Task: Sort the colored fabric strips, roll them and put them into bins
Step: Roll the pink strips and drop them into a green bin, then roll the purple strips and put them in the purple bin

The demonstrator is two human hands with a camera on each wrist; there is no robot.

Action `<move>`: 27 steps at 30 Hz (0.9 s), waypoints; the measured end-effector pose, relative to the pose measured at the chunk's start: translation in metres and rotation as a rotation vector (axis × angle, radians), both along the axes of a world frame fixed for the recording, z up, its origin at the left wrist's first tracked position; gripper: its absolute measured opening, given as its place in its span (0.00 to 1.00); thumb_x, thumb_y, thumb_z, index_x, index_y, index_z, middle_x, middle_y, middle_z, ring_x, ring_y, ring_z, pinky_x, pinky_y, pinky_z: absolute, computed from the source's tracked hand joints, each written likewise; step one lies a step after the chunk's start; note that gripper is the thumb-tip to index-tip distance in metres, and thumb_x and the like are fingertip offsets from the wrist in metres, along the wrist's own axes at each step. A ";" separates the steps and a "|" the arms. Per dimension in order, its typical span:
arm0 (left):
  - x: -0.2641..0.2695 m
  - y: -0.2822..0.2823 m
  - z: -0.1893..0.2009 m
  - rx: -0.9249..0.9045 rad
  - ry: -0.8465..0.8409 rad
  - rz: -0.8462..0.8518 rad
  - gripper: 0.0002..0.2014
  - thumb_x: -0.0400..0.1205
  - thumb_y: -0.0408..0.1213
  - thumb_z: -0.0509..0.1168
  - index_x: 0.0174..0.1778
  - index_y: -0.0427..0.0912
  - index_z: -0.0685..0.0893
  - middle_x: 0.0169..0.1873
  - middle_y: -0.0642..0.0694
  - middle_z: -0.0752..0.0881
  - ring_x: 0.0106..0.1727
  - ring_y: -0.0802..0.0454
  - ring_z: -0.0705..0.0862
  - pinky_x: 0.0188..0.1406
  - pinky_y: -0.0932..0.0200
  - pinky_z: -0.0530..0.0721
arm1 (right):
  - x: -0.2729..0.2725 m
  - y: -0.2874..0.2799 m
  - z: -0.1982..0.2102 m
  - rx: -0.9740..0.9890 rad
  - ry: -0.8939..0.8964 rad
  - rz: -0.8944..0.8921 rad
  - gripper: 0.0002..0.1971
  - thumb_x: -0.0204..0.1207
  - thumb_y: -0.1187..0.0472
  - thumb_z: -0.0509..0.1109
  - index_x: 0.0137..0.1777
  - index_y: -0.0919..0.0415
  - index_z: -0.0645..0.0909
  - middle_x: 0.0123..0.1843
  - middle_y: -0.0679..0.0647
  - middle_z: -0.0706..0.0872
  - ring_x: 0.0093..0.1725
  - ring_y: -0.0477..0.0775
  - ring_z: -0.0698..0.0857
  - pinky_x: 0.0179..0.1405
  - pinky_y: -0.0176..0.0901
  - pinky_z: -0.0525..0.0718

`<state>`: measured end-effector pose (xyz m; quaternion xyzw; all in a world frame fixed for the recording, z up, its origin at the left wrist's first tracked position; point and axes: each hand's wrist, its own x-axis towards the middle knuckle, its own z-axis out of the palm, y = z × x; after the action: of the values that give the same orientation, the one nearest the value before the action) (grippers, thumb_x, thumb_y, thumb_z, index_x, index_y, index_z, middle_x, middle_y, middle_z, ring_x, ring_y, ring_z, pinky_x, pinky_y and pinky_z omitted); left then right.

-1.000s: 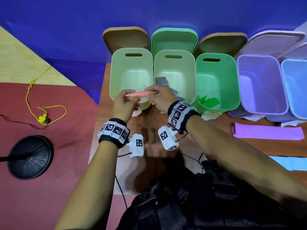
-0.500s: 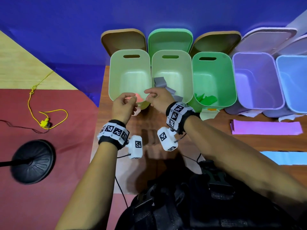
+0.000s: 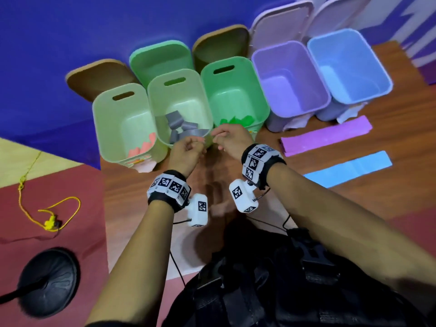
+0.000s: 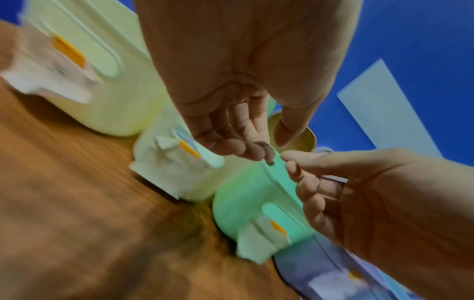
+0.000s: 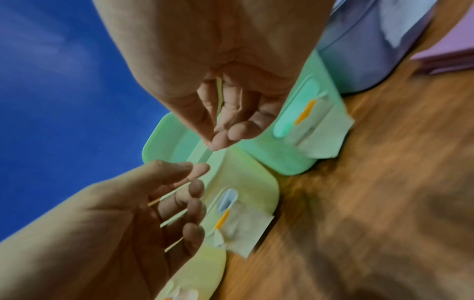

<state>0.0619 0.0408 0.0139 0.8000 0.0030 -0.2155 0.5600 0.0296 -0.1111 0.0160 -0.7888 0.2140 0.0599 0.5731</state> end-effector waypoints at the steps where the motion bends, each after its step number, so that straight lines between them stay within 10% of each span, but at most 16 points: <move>1: -0.005 -0.013 -0.001 0.000 0.006 -0.032 0.05 0.85 0.27 0.63 0.47 0.39 0.83 0.32 0.46 0.84 0.23 0.68 0.81 0.27 0.75 0.75 | -0.008 -0.013 -0.002 -0.009 0.005 -0.024 0.10 0.76 0.68 0.68 0.45 0.53 0.89 0.36 0.52 0.89 0.32 0.50 0.86 0.39 0.39 0.82; 16: -0.057 -0.179 -0.051 0.084 0.138 -0.340 0.07 0.84 0.25 0.63 0.51 0.39 0.82 0.31 0.45 0.84 0.27 0.57 0.80 0.32 0.65 0.79 | -0.099 -0.164 -0.056 -0.010 0.140 -0.232 0.13 0.73 0.67 0.71 0.38 0.45 0.85 0.49 0.47 0.91 0.39 0.48 0.85 0.59 0.46 0.86; 22: -0.049 -0.207 -0.071 0.109 0.153 -0.369 0.09 0.84 0.24 0.62 0.55 0.39 0.83 0.33 0.43 0.84 0.27 0.56 0.80 0.32 0.66 0.78 | -0.095 -0.191 -0.083 -0.005 0.214 -0.210 0.10 0.71 0.64 0.70 0.35 0.47 0.85 0.33 0.45 0.87 0.40 0.51 0.86 0.60 0.54 0.87; 27: -0.038 -0.219 -0.082 0.137 0.181 -0.432 0.17 0.82 0.23 0.62 0.52 0.53 0.84 0.34 0.43 0.86 0.35 0.47 0.83 0.48 0.52 0.85 | -0.085 -0.203 -0.089 -0.006 0.292 -0.208 0.06 0.77 0.65 0.71 0.48 0.55 0.88 0.38 0.47 0.87 0.39 0.45 0.85 0.46 0.28 0.82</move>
<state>0.0239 -0.1785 -0.0677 0.7955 -0.1035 -0.4004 0.4429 -0.0552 -0.3144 -0.0732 -0.7470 0.3756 0.1135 0.5366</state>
